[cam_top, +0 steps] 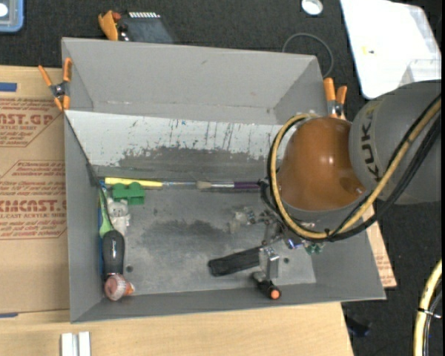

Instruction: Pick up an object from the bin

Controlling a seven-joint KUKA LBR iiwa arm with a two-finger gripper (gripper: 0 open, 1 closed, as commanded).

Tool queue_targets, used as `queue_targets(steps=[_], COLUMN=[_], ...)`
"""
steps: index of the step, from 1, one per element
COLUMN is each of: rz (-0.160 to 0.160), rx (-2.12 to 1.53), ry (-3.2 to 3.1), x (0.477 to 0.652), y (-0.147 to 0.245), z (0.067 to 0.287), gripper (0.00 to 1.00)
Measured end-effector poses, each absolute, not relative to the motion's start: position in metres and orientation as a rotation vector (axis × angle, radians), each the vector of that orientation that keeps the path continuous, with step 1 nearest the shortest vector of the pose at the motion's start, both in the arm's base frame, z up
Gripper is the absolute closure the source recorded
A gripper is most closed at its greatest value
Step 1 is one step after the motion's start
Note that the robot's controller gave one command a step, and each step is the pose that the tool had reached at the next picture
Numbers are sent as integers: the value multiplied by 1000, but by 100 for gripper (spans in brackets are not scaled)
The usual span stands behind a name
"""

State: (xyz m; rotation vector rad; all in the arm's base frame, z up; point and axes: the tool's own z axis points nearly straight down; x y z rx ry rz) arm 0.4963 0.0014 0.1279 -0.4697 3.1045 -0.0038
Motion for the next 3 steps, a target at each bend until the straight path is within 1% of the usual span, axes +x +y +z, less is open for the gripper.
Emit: queue_targets(steps=[1,2,3], rz=[-5,-1,-1], rx=[-559,-359,-359], ry=[3080,3107,3107], x=[496,484,484], y=[-12,2,2], z=[68,70,70], gripper=[0,100,100])
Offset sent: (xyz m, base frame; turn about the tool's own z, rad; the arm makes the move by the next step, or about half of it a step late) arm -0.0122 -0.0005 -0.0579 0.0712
